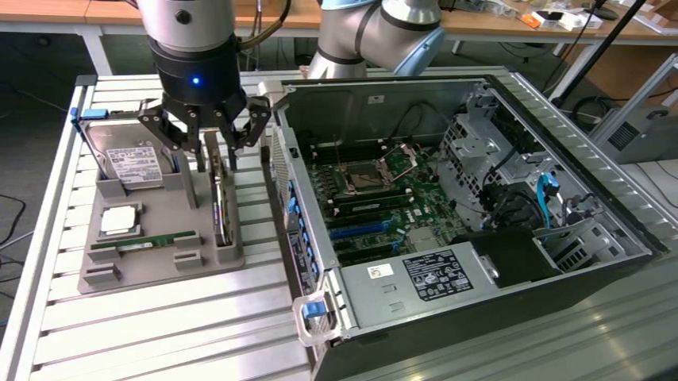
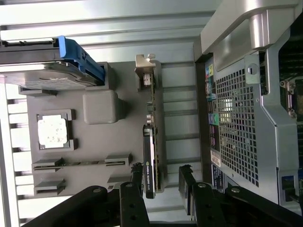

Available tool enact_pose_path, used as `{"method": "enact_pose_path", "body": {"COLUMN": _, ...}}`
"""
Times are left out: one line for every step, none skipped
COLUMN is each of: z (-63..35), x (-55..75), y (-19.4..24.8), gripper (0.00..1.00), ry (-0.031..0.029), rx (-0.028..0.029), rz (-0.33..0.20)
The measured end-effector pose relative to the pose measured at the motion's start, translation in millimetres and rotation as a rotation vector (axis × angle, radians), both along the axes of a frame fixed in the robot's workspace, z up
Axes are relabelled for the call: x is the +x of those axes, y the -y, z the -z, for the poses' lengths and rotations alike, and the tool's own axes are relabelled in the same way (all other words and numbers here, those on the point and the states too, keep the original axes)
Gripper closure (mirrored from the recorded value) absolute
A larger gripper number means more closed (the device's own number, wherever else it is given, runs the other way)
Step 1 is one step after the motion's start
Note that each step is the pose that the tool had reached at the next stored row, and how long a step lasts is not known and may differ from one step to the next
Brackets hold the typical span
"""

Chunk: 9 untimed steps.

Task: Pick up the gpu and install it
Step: 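Pick up the gpu and move the gpu toward the slot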

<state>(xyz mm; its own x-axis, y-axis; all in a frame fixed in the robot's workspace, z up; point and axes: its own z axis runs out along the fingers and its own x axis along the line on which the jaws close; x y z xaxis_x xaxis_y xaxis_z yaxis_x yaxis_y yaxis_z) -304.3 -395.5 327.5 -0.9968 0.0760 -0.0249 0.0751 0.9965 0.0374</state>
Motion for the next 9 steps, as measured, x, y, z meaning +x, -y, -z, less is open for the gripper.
{"method": "enact_pose_path", "body": {"z": 0.3, "x": 0.0, "y": 0.0, "gripper": 0.56, "ry": 0.0001, "rx": 0.0000, "rz": 0.000}}
{"method": "enact_pose_path", "body": {"z": 0.5, "x": 0.0, "y": 0.0, "gripper": 0.56, "ry": 0.0001, "rx": 0.0000, "rz": 0.000}}
{"method": "enact_pose_path", "body": {"z": 0.8, "x": 0.0, "y": 0.0, "gripper": 0.56, "ry": 0.0000, "rx": -0.0001, "rz": 0.000}}
{"method": "enact_pose_path", "body": {"z": 1.0, "x": 0.0, "y": 0.0, "gripper": 0.56, "ry": 0.0000, "rx": -0.0001, "rz": 0.000}}
{"method": "enact_pose_path", "body": {"z": 1.5, "x": 0.0, "y": 0.0, "gripper": 0.56, "ry": 0.0000, "rx": -0.0001, "rz": 0.000}}
{"method": "enact_pose_path", "body": {"z": 1.8, "x": 0.0, "y": 0.0, "gripper": 0.56, "ry": 0.0000, "rx": -0.0002, "rz": 0.000}}
{"method": "enact_pose_path", "body": {"z": 2.0, "x": 0.0, "y": 0.0, "gripper": 0.56, "ry": 0.0000, "rx": -0.0003, "rz": 0.000}}
{"method": "enact_pose_path", "body": {"z": 2.3, "x": 0.0, "y": 0.0, "gripper": 0.56, "ry": 0.0001, "rx": -0.0003, "rz": 0.000}}
{"method": "enact_pose_path", "body": {"z": 2.5, "x": 0.0, "y": 0.0, "gripper": 0.56, "ry": 0.0001, "rx": -0.0003, "rz": 0.000}}
